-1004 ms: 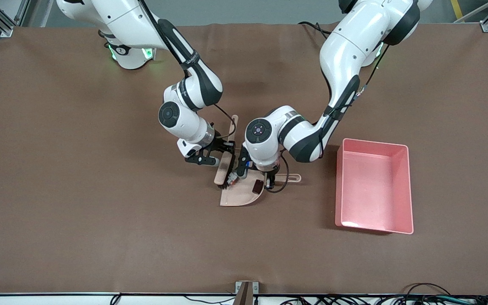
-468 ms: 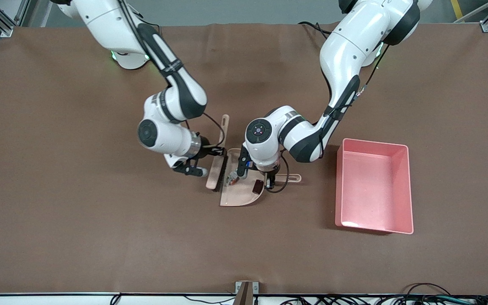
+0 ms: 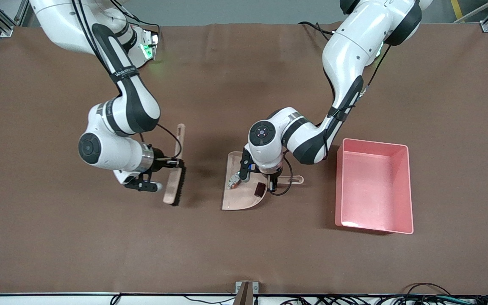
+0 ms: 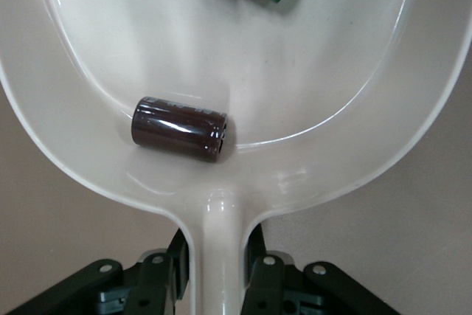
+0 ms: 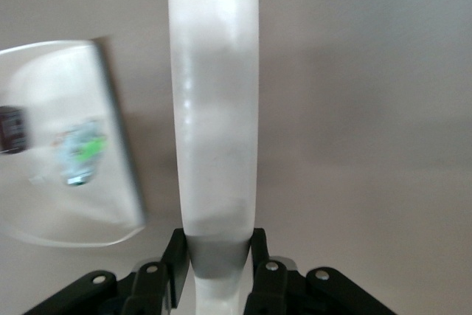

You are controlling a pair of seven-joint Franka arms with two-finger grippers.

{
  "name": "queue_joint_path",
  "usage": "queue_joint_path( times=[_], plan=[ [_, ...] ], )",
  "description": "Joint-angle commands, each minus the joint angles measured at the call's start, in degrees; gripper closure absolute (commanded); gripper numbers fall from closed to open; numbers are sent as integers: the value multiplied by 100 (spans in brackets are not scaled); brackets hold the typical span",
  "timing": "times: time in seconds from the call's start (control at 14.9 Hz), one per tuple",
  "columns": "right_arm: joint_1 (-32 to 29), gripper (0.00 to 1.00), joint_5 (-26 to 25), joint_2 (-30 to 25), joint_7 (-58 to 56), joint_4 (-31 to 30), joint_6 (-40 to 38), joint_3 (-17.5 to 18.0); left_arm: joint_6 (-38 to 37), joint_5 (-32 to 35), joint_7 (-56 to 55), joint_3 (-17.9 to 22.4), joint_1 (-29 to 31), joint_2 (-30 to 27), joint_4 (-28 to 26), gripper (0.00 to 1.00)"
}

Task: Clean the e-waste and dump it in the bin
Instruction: 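Carry the loaded dustpan over the pink bin with the left gripper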

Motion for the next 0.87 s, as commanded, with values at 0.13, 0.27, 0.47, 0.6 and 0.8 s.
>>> queue_joint_path(
  times=[0.13,0.27,0.47,0.6,0.8],
  plan=[
    [-463,98,-1467,-281,-88,-293,-108,-96,-569,-552,-31,-27,107,-717,142,100],
    [-761,98,-1628,-299,-507,-372,-108,-96,-938,-667,21,-71,387,-1199,142,100],
    [-1377,98,-1628,-430,-1142,-731,58,-87,-1562,-799,416,-45,599,-1824,107,100],
    [-1536,98,-1628,-632,-1432,-1266,548,-96,-1896,-808,871,-71,932,-2149,-85,100],
    [-1826,98,-1619,-782,-1810,-1690,859,-87,-2012,-852,1663,-80,1477,-2624,-568,100]
  ],
)
